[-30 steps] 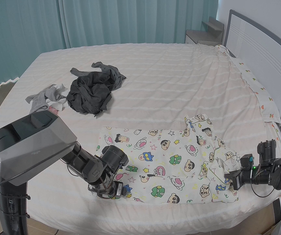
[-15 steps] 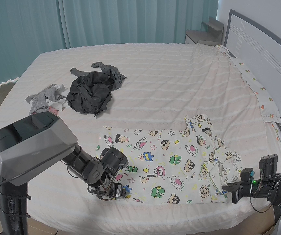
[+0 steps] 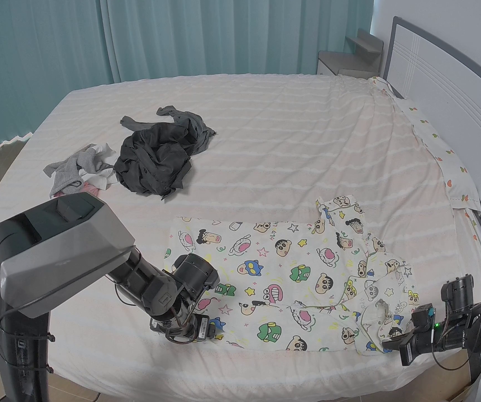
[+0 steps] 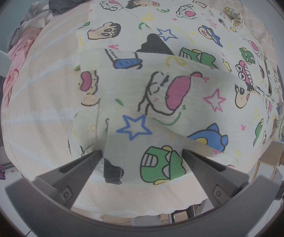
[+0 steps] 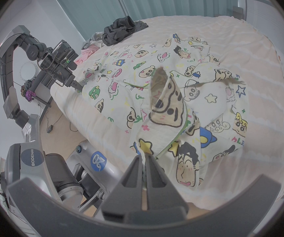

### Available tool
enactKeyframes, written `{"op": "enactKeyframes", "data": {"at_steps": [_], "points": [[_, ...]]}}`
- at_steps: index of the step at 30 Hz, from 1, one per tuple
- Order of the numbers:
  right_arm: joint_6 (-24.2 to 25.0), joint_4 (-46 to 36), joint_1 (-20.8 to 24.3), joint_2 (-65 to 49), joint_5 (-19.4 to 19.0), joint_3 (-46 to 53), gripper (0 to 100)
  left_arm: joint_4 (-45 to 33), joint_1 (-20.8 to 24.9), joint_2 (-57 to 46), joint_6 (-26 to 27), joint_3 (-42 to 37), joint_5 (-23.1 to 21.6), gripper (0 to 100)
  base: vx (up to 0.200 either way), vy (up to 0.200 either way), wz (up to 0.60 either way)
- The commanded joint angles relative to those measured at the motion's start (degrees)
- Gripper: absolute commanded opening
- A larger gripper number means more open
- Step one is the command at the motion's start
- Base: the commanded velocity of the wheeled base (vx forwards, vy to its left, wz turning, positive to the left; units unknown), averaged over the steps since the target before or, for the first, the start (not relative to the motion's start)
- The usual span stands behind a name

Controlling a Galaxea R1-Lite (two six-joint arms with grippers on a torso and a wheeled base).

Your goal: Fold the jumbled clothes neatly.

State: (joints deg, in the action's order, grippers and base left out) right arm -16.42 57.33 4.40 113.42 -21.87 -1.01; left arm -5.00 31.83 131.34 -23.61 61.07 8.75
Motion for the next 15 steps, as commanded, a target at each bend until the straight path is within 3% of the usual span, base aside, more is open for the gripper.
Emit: {"op": "enactKeyframes", "data": {"at_steps": [1,6,7,15], "points": [[0.0,0.2,-0.6,0.4,0.2,1.0,0,0.0,0.0,0.1,0.0,0.0,0.0,100,0.0,0.0,0.0],[0.0,0.0,-0.6,0.7,0.2,1.0,0,0.0,0.0,0.4,0.0,0.0,-0.4,100,0.0,0.0,0.0],[0.0,-0.2,-0.6,0.4,0.2,1.0,100,0.0,0.0,0.5,-0.1,0.1,-0.7,100,0.0,0.0,0.0],[0.0,-3.9,-0.1,-4.1,-0.7,1.0,100,0.0,0.0,0.9,-0.7,0.3,-0.8,100,0.0,0.0,0.0]]}}
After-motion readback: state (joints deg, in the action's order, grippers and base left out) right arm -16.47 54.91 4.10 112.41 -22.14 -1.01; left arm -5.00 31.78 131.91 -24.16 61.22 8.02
